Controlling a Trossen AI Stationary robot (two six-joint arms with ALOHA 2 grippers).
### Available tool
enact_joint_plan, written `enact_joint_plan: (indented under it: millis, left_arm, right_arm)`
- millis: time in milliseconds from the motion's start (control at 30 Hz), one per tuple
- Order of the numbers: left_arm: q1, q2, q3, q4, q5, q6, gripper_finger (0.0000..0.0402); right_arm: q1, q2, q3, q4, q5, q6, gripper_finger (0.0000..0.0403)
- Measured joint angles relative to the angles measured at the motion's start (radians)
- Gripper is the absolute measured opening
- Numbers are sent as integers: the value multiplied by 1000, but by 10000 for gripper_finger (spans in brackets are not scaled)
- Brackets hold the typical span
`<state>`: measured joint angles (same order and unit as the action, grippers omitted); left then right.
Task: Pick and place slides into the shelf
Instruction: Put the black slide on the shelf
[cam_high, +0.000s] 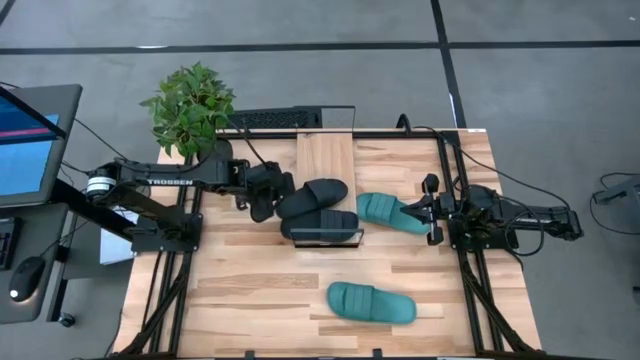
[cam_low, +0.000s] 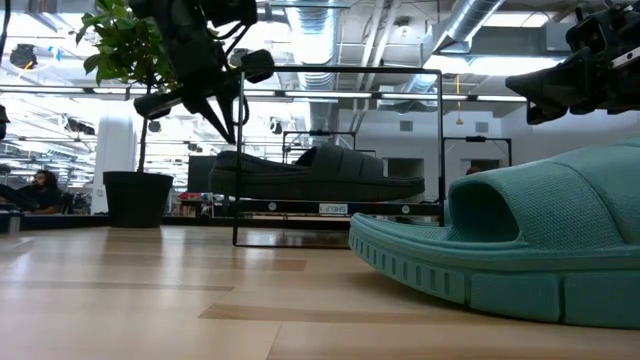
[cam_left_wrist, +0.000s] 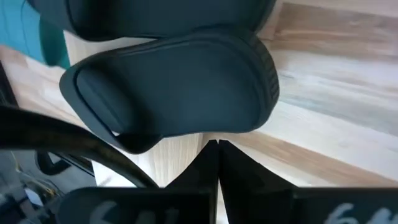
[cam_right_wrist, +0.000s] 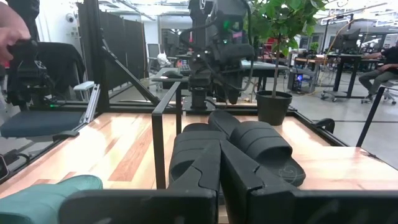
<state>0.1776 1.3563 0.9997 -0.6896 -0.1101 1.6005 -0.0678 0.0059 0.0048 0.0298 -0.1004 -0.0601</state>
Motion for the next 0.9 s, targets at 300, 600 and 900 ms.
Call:
enact_joint_plan:
  millis: [300, 600, 900]
  left_arm:
    - [-38, -67, 0, -6, 27, -50, 0]
    - [-150, -185, 0, -67, 133, -271, 0]
    - [-233, -177, -38, -131, 109, -306, 0]
  right_arm:
    - [0, 0, 0, 0, 0, 0, 0]
    - [0, 0, 0, 0, 0, 0, 0]
    - [0, 0, 0, 0, 0, 0, 0]
